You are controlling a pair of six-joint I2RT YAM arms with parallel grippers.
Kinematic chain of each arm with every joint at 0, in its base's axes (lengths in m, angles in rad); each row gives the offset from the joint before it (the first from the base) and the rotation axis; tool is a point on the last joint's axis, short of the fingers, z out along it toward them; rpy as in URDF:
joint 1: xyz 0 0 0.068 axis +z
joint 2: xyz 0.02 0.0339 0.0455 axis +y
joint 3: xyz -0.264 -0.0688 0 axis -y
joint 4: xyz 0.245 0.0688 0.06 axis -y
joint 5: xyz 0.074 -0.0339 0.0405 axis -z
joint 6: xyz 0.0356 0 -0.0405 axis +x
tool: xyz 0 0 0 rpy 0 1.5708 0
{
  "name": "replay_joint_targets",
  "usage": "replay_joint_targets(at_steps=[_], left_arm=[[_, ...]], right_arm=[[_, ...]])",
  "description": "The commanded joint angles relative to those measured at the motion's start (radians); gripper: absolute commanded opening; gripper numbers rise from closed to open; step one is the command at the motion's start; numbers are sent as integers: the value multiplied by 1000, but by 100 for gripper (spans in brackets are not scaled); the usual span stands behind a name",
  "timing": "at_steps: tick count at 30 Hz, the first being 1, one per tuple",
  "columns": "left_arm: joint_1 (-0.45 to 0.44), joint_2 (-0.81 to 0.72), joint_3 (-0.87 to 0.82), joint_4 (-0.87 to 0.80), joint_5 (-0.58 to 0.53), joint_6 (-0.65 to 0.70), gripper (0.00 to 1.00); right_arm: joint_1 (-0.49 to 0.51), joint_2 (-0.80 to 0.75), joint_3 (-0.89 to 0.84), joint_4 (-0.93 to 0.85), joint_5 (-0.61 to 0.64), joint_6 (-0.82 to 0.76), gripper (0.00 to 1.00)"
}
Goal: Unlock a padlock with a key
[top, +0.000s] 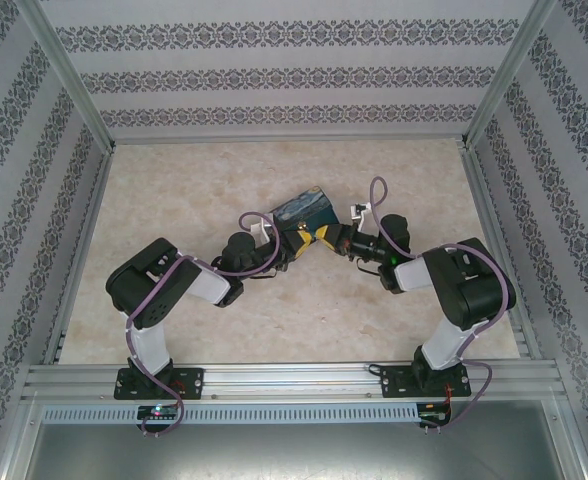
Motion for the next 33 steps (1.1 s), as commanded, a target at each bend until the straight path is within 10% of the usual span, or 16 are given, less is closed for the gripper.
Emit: replay_joint_targets(at_steps=[1,14,25,33], left_arm=[[-40,18,25,46,148,31,0],[0,18,6,-92,106,149,0],[27,3,51,-280,187,261,0],[28,-36,92,-449,231,325,0]], right_arm=[[50,25,-5,71,100,23,7],[-3,-15,-125,-6,140,-34,59],[-2,-349,-214,-469,263,-262,61],[227,-572,-70,-1000,663,-649,60]])
